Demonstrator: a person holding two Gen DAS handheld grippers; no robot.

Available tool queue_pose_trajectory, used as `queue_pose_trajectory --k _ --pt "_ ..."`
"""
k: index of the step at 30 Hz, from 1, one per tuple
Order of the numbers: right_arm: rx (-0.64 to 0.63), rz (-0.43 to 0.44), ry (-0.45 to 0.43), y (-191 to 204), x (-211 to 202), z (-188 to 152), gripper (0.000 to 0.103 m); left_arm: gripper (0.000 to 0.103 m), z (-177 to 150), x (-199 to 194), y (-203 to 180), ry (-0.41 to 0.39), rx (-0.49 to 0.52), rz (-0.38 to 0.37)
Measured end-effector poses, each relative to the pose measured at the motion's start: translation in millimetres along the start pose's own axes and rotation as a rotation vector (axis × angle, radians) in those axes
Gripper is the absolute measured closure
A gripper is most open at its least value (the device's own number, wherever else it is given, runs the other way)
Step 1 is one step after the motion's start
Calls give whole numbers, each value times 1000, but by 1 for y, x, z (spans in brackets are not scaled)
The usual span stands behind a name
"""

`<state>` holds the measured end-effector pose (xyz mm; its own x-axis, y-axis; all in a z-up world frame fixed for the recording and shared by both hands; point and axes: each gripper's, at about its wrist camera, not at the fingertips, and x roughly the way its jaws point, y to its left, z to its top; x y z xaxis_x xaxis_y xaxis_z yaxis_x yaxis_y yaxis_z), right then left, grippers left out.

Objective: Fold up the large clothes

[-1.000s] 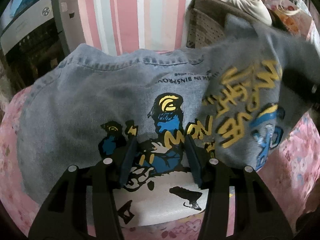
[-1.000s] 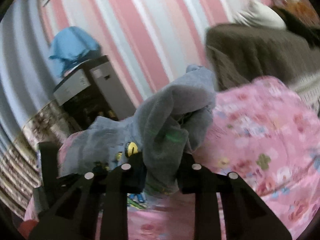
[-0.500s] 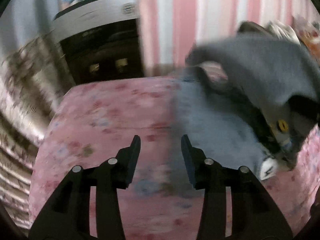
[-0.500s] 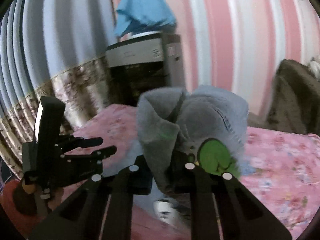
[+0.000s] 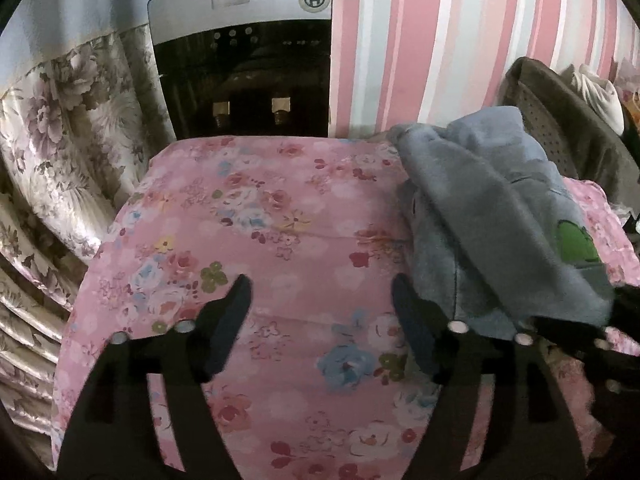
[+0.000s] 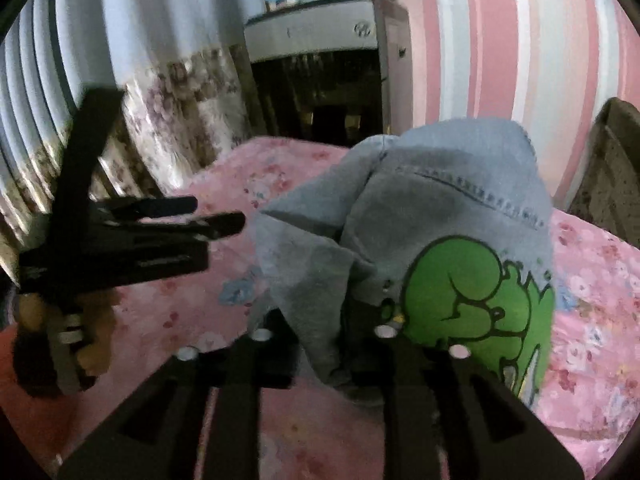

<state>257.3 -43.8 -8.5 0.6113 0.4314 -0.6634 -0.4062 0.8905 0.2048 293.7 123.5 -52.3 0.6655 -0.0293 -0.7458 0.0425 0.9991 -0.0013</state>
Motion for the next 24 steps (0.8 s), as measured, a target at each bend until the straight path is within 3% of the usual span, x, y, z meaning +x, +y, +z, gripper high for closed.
queue_pose_trajectory --k 1,7,10,13,17,19,24 --pt "2 11 -18 0 -12 -3 46 25 0 1 0 -1 4 1" --pt "-4 -79 -83 -18 -57 -12 45 25 -5 -3 -13 4 33 0" --pt "46 -225 -144 -49 -81 -25 45 25 -8 -11 -13 -9 39 13" --pt "146 -316 -173 -86 -85 -35 45 25 -4 -24 -12 -29 10 -8" --pt "320 -278 -188 -123 -75 -43 45 19 13 -49 -22 -94 -25 -66" --pt "389 -241 -181 -137 -67 -43 45 10 21 -54 -32 -116 -22 -77" --pt "432 -207 -157 -141 -49 -50 45 9 29 -21 -70 -66 62 -85"
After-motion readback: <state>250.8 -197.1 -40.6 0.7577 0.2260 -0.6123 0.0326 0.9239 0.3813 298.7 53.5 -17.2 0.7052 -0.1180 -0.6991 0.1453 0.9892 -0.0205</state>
